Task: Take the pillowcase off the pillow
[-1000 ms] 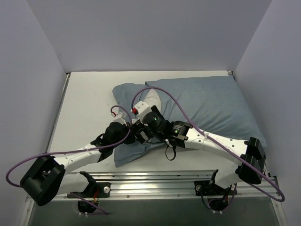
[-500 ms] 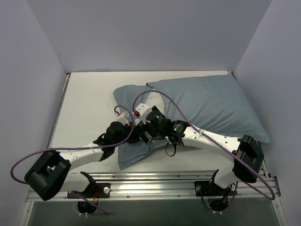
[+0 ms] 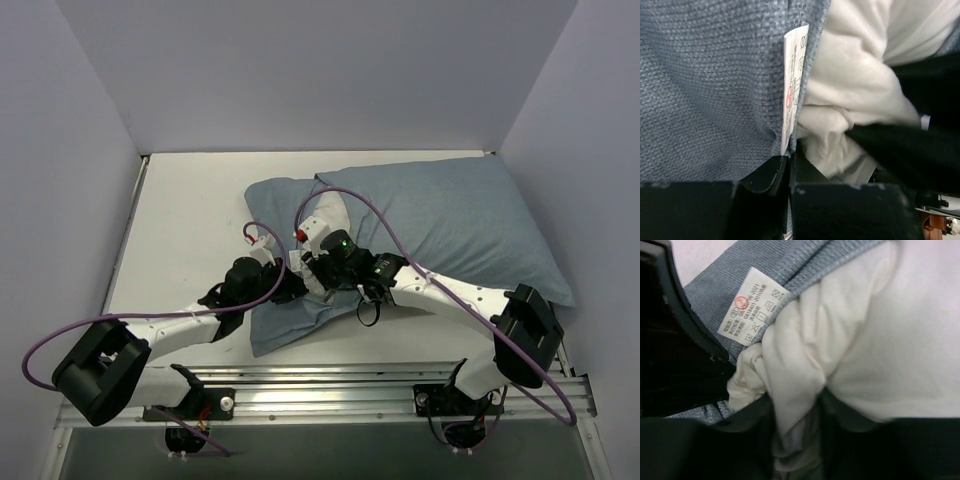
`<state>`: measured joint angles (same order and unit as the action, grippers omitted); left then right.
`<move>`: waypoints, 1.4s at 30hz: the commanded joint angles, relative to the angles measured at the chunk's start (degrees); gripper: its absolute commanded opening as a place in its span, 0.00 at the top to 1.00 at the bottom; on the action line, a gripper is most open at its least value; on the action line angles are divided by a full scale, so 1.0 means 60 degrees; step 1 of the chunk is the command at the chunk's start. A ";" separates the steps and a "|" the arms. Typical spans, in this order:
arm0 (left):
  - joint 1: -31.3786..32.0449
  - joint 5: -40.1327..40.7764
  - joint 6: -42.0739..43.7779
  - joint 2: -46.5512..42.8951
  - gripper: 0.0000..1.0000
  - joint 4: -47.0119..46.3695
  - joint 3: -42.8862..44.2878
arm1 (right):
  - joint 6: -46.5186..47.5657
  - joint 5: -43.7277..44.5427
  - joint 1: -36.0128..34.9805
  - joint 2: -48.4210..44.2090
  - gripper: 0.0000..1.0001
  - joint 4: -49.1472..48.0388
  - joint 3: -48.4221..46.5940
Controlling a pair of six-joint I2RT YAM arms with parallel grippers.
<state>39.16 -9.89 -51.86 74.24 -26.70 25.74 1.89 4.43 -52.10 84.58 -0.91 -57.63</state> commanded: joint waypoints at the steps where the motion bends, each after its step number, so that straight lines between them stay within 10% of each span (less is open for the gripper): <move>1: 0.0007 -0.0388 0.0132 -0.0156 0.98 -0.0649 0.0193 | -0.0315 -0.0240 0.0143 0.0435 0.79 0.0781 0.0025; 3: 0.0007 -0.0359 0.0161 -0.0141 0.98 -0.0575 0.0179 | -0.0460 -0.0065 0.0143 0.0363 1.00 0.0971 -0.0355; 19: 0.0022 0.1560 0.0410 -0.1488 0.98 0.2236 -0.0085 | -0.2218 0.3319 0.0860 -0.2244 1.00 0.2362 -0.2539; 31: 0.0153 0.2881 -0.1246 0.0150 0.96 0.3791 0.0776 | -0.3187 0.0525 0.1036 -0.3226 1.00 0.2479 -0.2203; 42: 0.0520 0.3668 0.0715 -0.3523 0.20 0.5441 0.1451 | -0.3362 -0.1645 0.0963 -0.3841 1.00 0.2949 -0.0241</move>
<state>42.74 5.56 -53.93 58.57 -2.00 30.48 -17.19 -3.27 -46.85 64.55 17.39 -60.66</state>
